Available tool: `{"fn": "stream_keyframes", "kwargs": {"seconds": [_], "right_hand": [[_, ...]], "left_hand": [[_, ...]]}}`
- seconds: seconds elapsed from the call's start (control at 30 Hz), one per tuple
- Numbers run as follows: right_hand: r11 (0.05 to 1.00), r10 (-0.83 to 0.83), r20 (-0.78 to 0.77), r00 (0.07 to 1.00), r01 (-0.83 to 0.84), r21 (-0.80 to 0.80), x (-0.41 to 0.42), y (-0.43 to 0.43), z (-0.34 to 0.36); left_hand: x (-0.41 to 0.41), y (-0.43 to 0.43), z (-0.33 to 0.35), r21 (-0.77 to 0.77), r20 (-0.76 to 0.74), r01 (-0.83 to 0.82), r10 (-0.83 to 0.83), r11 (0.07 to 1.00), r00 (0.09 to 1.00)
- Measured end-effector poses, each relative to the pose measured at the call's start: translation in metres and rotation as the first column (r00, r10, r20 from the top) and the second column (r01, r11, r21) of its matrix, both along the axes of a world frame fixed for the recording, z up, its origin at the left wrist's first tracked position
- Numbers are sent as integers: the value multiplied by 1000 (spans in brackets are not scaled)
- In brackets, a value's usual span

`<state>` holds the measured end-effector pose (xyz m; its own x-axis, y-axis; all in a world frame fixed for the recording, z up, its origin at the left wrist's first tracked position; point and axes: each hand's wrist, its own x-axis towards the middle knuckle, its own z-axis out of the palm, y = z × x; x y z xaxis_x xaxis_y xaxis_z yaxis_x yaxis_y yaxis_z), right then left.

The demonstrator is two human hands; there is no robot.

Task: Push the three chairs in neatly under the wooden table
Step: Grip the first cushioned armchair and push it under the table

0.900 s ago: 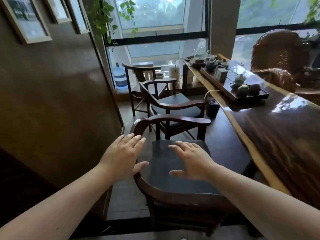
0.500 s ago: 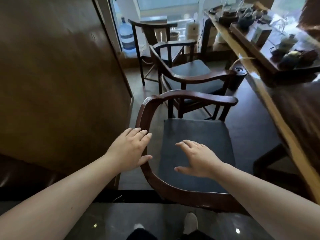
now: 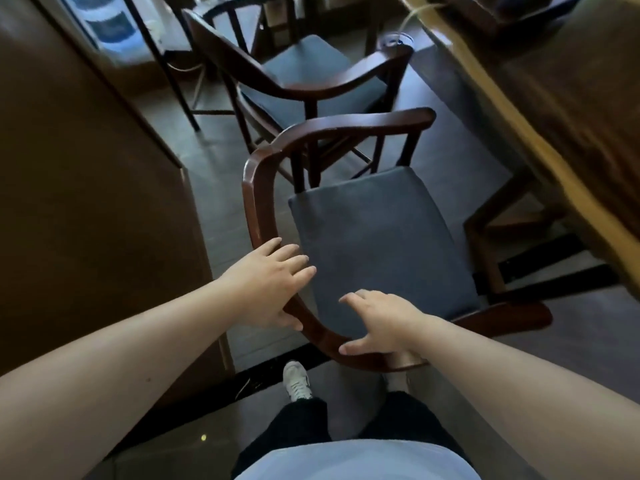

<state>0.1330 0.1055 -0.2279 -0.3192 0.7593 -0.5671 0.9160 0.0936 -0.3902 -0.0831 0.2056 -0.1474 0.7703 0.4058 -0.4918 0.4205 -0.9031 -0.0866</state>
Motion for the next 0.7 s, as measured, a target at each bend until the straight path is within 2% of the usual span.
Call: {"fn": "stream_keyframes", "kwargs": {"seconds": [0.13, 0.27, 0.4, 0.53, 0.7], "right_hand": [[987, -51, 53, 997, 58, -149, -30, -17, -27], [979, -124, 65, 990, 133, -153, -44, -27, -43], [982, -153, 91, 984, 162, -96, -42, -25, -46], [982, -130, 26, 991, 132, -138, -40, -22, -46], [978, -122, 18, 992, 124, -168, -28, -27, -40]], "left_hand": [[-17, 28, -12, -12, -92, 171, -172, 985, 981], [-18, 49, -25, 32, -127, 269, -263, 963, 956], [-10, 56, -33, 101, -115, 282, -270, 954, 956], [-13, 58, -37, 103, -94, 291, -282, 951, 955], [-2, 48, -35, 96, -68, 248, -243, 964, 968]]}}
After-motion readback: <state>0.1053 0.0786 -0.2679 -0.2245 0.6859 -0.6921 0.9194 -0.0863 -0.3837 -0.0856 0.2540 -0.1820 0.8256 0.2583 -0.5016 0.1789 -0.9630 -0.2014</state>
